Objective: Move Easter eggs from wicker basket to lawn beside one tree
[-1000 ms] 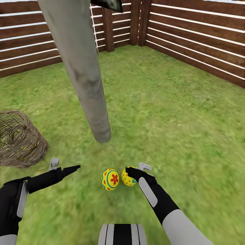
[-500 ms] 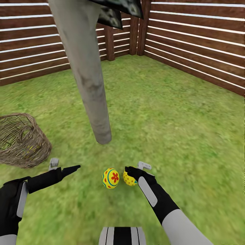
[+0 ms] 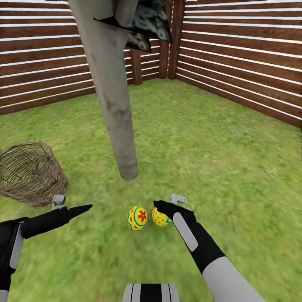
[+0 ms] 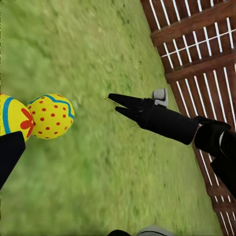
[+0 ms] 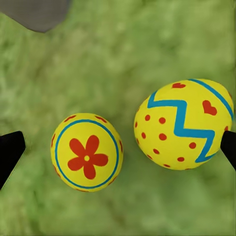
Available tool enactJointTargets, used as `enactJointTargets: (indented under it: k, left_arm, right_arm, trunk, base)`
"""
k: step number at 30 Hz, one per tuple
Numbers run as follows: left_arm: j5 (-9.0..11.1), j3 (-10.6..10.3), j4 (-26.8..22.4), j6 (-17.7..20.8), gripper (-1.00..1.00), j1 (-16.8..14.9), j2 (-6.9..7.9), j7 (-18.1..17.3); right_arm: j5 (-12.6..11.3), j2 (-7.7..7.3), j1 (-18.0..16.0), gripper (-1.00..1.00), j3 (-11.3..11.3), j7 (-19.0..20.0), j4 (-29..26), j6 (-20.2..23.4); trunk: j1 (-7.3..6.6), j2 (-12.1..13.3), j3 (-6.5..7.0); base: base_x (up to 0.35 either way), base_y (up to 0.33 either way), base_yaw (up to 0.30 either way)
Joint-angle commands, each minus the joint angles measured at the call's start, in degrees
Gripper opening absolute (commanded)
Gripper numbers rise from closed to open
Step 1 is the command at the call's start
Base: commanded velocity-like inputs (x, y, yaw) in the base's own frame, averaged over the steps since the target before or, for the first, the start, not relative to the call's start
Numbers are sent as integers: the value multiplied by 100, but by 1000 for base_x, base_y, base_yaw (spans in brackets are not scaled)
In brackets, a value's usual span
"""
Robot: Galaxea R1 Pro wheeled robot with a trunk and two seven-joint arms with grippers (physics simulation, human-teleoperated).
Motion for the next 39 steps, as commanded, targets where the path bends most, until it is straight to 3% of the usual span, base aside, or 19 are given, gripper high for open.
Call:
enactJointTargets:
  k: [1, 2, 11, 26, 39]
  left_arm:
    - [9, 3, 0, 60, 100, -3, 36, -15]
    - [13, -7, 0, 60, 100, -3, 120, -46]
    - [-13, 35, 20, 60, 100, -3, 290, -487]
    - [-32, 40, 61, 55, 100, -4, 320, -499]
    - [-32, 50, 61, 60, 100, -4, 355, -507]
  right_arm:
    - [-62, -4, -3, 100, 12, -57, -20, 11]
    - [-65, 0, -3, 100, 19, -56, -42, 16]
    - [-66, 62, -3, 100, 40, -56, -35, -20]
    - [-66, 65, 1, 100, 42, -61, -10, -48]
    - [-75, 75, -3, 100, 39, -65, 29, -67]
  trunk:
    - [-4, 0, 19]
    - [-6, 1, 41]
    - [-30, 13, 240]
    - [-68, 33, 573]
    - [-102, 51, 810]
  base:
    - [-30, 0, 0]
    - [-8, 0, 0]
    - [-165, 0, 0]
    - [-21, 0, 0]
    - [-197, 0, 0]
